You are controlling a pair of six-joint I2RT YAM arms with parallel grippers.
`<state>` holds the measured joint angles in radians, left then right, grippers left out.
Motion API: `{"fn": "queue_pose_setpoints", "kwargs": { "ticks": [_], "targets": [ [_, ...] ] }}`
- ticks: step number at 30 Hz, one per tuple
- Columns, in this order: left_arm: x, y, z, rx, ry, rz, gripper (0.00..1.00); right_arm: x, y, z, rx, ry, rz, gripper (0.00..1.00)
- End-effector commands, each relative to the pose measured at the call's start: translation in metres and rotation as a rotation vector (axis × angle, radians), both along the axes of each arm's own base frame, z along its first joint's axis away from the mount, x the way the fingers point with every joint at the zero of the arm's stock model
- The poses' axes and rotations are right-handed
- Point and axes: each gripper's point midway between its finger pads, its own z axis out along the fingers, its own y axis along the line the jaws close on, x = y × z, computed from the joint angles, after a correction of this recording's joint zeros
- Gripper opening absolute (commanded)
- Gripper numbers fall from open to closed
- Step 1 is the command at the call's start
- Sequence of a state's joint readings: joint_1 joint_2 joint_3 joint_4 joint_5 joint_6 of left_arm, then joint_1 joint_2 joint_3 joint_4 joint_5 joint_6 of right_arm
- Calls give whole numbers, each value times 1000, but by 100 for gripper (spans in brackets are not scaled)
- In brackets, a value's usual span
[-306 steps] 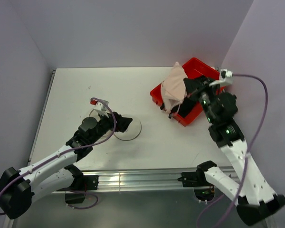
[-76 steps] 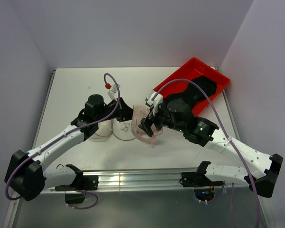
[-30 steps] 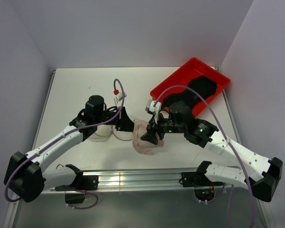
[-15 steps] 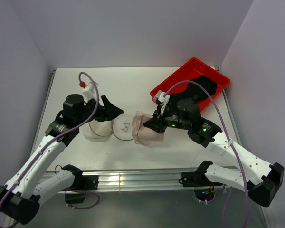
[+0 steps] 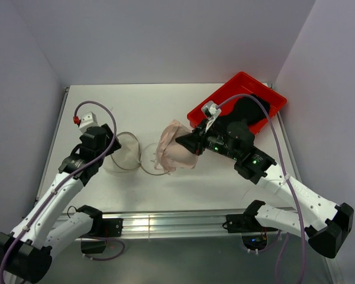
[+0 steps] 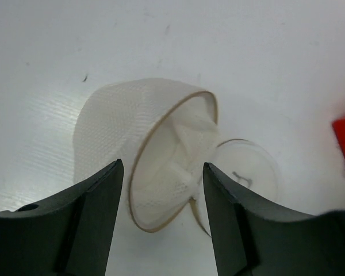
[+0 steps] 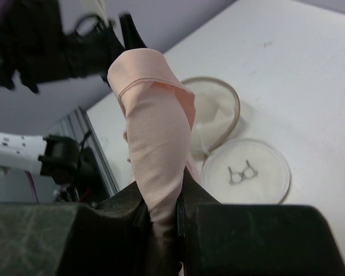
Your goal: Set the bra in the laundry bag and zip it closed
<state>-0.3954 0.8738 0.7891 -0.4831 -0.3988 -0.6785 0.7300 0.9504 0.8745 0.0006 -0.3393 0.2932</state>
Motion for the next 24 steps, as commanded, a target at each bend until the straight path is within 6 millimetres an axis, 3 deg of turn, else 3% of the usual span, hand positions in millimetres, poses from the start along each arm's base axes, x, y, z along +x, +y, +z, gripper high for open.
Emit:
{"fn": "queue_pose_setpoints", "kwargs": {
  "ticks": [1,6,11,12,18,19,20,24],
  "targets": [
    [11,21,-5,9,-15,132,63,9,-1,46,171,-61,-53,6],
    [17,31,-31,49,53,189,56,14,-1,43,219,-25,-84,4],
    [25,27,-57,29,95,186,49,12,3,42,269,4,-68,4],
    [25,27,-65,28,111,187,44,12,4,39,269,10,-67,3],
    [31,19,-71,1,103,148,21,16,3,37,276,18,-91,3],
    [32,18,-71,-3,103,143,7,18,4,36,282,22,-95,3],
    [33,16,-70,-9,100,136,1,20,5,36,298,42,-102,3],
    [35,0,-66,-84,54,67,0,33,10,34,350,103,-146,0]
  ]
}}
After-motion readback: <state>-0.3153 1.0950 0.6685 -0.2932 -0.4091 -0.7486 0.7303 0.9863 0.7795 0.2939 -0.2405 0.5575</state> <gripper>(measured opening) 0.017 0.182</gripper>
